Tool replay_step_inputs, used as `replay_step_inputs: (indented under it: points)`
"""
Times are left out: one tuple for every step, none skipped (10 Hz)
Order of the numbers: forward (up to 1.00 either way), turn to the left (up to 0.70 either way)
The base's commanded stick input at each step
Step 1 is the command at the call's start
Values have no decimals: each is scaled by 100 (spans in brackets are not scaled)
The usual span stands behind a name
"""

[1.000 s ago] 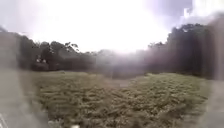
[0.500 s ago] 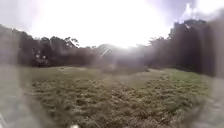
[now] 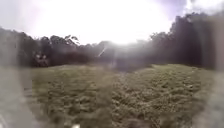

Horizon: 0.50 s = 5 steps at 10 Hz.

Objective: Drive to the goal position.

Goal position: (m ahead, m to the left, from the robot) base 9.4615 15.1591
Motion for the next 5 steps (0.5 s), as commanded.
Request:
replay_step_inputs:
  points:
    - [70,0]
    - [70,0]
    - [70,0]
    - [70,0]
    - [70,0]
